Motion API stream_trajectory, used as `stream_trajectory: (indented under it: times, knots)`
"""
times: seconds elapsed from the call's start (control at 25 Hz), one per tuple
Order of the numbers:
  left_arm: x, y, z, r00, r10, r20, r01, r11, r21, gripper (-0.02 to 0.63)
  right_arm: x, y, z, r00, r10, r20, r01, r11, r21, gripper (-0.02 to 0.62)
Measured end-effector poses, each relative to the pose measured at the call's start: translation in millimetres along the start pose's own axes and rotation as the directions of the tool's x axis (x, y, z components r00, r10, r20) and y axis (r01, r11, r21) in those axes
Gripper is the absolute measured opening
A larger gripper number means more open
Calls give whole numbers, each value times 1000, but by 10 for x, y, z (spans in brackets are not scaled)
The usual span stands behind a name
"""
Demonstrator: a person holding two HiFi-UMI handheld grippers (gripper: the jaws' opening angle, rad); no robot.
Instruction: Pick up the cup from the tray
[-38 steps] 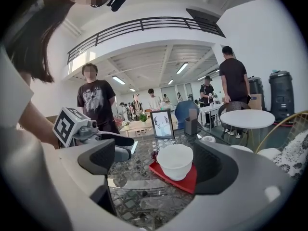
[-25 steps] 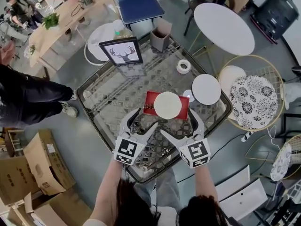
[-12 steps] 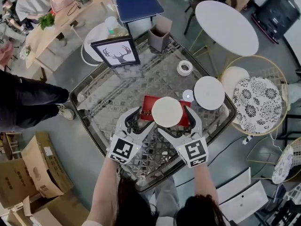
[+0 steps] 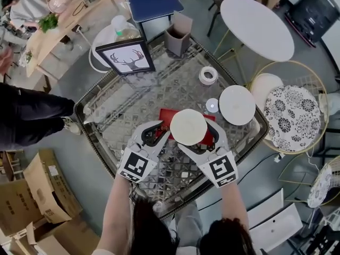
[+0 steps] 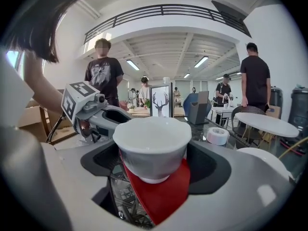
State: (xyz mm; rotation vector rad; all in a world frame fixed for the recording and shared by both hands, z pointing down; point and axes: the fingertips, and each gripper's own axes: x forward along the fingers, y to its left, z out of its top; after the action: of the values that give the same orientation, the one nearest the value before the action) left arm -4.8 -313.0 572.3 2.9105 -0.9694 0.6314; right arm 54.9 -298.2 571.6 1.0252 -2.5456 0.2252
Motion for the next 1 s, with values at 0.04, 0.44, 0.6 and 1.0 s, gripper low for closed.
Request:
stream_trajectory:
  times: [0.04,0.44,0.6,1.0]
  knots:
    - [1,-1,-3,1000,-2,2,2,1000,-11,95,2,-3,2,1000,3,-1,-3,1000,-2,462]
    - [-22,-9,22,1000,-10,30,11,999,-44,92,-16,4,47,1000,13,20,-13,1000,0,459]
    - [-93,-37,84,999,-3,47,5,999,-33,92,-65,49,109,998,26,52,-26,1000,-9,459]
    - [-545,-191,216,998,9,59,-11,999,37,92,-224,455,242,995,65,74,-62,997,-43,459]
